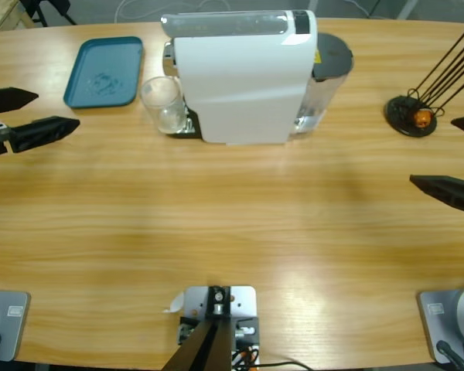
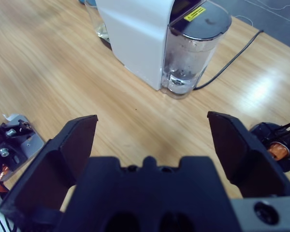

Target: Pour coffee

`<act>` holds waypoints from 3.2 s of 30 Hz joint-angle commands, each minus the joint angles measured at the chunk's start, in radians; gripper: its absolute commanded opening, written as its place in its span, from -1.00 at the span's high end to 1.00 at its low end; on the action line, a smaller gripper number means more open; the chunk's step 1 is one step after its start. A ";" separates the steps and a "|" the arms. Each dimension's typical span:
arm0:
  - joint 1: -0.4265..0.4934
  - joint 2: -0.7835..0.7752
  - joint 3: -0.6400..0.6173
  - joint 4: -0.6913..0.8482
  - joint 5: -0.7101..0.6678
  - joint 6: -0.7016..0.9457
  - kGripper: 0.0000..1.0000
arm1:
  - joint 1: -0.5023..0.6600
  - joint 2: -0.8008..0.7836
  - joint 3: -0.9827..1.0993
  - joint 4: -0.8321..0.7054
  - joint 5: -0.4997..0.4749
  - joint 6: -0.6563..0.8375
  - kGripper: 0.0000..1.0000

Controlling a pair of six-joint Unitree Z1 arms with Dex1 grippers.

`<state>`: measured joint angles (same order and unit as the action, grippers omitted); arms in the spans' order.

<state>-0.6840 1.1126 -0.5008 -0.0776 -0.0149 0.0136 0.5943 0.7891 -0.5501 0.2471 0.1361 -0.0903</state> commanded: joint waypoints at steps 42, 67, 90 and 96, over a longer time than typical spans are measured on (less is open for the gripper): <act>-0.106 0.077 0.068 -0.084 -0.019 0.022 -0.99 | 0.029 0.168 0.067 -0.073 -0.003 0.038 -1.00; -0.106 0.123 0.068 -0.108 -0.019 0.019 -0.99 | 0.029 0.167 0.067 -0.072 -0.001 0.044 -1.00; -0.120 0.152 0.073 -0.124 -0.017 0.017 -0.99 | 0.038 0.180 0.068 -0.078 0.002 0.049 -1.00; -0.120 0.147 0.073 -0.126 -0.017 0.017 -0.99 | 0.038 0.187 0.070 -0.083 0.003 0.049 -1.00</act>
<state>-0.7970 1.2354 -0.4638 -0.1881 -0.0166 0.0257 0.6213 0.9499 -0.5122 0.1846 0.1363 -0.0517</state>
